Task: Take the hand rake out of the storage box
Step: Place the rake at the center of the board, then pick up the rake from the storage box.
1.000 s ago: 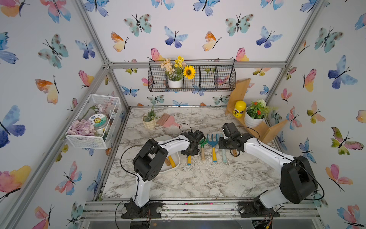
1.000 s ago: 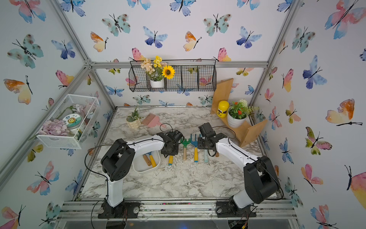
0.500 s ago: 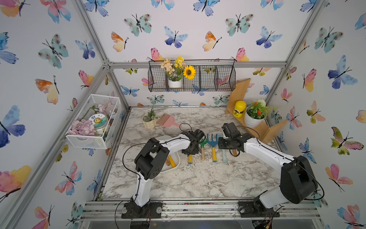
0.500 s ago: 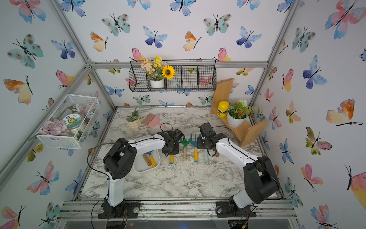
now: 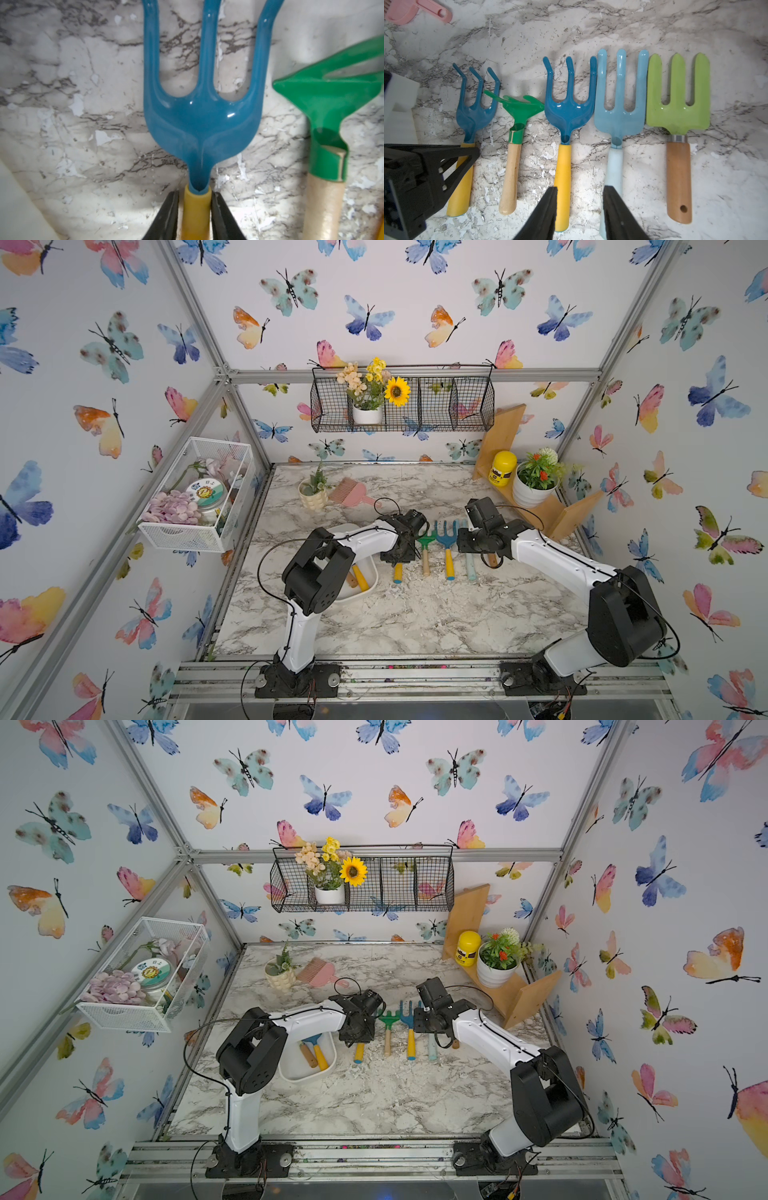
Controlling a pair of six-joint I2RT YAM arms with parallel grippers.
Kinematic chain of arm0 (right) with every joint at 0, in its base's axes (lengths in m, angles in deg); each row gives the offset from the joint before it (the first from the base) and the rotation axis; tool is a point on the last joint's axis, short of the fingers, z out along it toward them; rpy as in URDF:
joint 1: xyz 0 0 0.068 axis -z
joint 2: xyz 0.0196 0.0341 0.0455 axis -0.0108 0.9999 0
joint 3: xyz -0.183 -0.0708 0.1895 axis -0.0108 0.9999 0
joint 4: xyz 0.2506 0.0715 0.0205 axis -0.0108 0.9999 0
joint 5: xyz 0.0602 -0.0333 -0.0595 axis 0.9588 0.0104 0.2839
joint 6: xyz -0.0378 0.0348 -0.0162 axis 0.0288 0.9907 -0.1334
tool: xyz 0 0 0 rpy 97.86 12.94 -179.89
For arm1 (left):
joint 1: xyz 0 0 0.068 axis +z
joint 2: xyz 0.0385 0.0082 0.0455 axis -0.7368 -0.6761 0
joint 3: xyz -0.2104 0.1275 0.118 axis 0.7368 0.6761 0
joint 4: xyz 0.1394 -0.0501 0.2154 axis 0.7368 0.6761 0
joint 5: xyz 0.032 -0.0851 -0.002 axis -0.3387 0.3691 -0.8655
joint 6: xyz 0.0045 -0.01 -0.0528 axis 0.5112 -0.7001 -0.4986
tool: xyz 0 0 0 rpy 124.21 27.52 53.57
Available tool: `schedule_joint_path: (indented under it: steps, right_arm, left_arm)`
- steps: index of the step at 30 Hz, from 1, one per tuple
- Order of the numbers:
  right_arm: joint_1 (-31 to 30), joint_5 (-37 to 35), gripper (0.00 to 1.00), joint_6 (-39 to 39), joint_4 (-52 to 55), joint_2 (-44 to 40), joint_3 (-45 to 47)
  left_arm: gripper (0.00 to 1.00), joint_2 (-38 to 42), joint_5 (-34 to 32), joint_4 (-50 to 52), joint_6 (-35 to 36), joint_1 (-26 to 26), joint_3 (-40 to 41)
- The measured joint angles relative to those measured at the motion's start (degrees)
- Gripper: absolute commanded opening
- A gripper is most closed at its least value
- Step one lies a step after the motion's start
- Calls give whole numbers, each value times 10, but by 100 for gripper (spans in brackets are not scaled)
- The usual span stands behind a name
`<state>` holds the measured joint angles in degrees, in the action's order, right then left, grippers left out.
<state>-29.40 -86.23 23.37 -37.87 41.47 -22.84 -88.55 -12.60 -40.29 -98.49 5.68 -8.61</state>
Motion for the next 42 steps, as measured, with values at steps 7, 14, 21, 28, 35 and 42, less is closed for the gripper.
schedule_joint_path:
  steps: [7,14,21,28,35,42]
  right_arm:
    - [0,0,43,0,0,3,0]
    - [0,2,42,0,0,9,0]
    - [0,3,42,0,0,15,-1]
    - [0,13,42,0,-1,26,-7]
    - [0,18,42,0,-1,27,-7]
    - [0,23,42,0,-2,29,-10]
  left_arm:
    - [39,61,10,5,0,18,0]
    - [41,169,12,14,7,72,15]
    - [42,296,12,22,21,166,137]
    - [38,330,42,4,27,201,269]
    - [37,313,70,-36,20,196,285]
    - [37,268,69,-59,13,178,280]
